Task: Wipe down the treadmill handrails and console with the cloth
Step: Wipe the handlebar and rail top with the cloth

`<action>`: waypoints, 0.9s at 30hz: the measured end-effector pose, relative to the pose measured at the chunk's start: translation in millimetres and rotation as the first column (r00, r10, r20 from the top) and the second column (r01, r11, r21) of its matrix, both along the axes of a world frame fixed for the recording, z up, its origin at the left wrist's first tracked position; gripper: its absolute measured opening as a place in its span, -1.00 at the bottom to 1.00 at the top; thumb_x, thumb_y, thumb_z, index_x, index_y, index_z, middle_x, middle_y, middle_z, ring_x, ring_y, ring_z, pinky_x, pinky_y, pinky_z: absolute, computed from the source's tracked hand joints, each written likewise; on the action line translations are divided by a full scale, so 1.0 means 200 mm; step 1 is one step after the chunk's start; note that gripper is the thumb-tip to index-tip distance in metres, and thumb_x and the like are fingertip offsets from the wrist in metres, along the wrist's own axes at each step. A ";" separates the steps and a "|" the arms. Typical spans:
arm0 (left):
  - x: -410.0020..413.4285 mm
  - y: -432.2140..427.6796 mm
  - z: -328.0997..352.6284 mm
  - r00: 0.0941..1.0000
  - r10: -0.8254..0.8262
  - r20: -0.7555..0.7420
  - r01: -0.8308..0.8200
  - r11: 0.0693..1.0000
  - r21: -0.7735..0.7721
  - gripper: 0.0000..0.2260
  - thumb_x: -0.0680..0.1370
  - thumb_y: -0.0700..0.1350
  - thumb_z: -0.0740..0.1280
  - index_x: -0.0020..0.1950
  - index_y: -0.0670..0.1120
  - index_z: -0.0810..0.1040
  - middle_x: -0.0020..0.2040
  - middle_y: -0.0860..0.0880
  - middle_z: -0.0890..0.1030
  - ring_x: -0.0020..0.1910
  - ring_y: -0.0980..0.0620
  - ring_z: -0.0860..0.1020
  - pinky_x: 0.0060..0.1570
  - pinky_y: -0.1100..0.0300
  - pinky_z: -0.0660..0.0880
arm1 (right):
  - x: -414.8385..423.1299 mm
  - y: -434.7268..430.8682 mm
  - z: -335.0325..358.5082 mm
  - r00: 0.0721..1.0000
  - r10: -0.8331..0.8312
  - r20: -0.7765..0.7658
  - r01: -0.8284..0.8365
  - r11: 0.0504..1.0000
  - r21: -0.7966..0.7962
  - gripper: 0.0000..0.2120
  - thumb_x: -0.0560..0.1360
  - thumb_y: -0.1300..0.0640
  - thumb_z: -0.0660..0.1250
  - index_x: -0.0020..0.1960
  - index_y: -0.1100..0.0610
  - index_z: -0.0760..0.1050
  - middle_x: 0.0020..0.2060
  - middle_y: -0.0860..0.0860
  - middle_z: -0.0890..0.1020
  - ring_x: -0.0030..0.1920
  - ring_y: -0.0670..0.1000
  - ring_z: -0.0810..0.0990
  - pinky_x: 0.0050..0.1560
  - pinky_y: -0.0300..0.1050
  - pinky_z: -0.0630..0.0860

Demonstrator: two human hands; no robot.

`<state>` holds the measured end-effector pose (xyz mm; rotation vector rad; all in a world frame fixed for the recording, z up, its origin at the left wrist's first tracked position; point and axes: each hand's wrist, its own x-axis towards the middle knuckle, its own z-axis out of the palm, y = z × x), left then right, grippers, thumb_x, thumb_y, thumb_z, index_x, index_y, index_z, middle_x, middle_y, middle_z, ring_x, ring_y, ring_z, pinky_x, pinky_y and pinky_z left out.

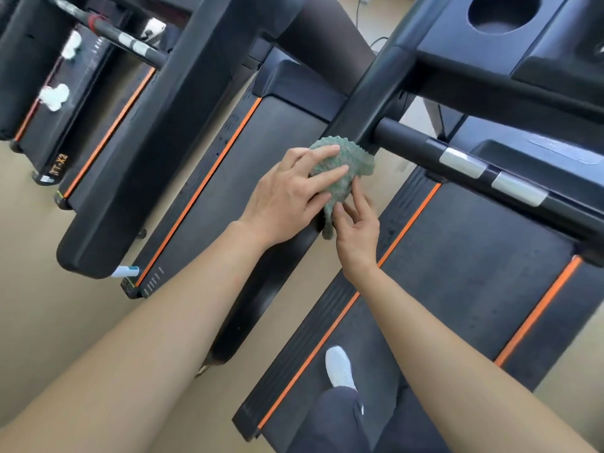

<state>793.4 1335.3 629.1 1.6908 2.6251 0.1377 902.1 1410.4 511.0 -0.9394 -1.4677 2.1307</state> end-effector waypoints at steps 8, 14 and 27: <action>0.09 -0.33 0.01 0.997 -0.014 0.074 0.010 0.998 0.056 -0.67 0.62 0.00 0.35 0.39 0.11 0.57 0.46 0.09 0.43 0.34 -0.01 0.38 -0.10 0.02 0.62 | 0.13 -0.36 -0.01 0.998 -0.044 0.033 0.042 0.997 0.069 -0.46 0.59 0.07 0.36 0.53 -0.07 0.33 0.24 -0.03 0.48 0.29 -0.03 0.57 0.33 0.14 0.52; 0.21 -0.70 0.01 0.991 -0.013 0.134 0.001 0.996 0.085 -0.70 0.59 0.03 0.39 0.33 0.12 0.61 0.43 0.11 0.44 0.29 0.00 0.40 -0.14 -0.03 0.64 | 0.29 -0.71 0.01 0.998 -0.022 0.058 0.016 0.994 0.109 -0.48 0.59 0.08 0.37 0.52 -0.10 0.35 0.25 -0.04 0.50 0.27 -0.06 0.57 0.34 0.09 0.51; 0.53 -1.40 -0.06 0.957 0.108 0.269 -0.177 0.953 0.245 -0.75 0.53 -0.06 0.47 0.20 0.09 0.70 0.32 0.09 0.54 0.20 -0.01 0.48 -0.12 -0.03 0.62 | 0.58 -1.32 0.12 0.982 0.084 0.168 -0.105 0.987 0.120 -0.39 0.56 0.15 0.39 0.55 -0.11 0.30 0.19 -0.04 0.48 0.23 -0.13 0.59 0.32 0.05 0.53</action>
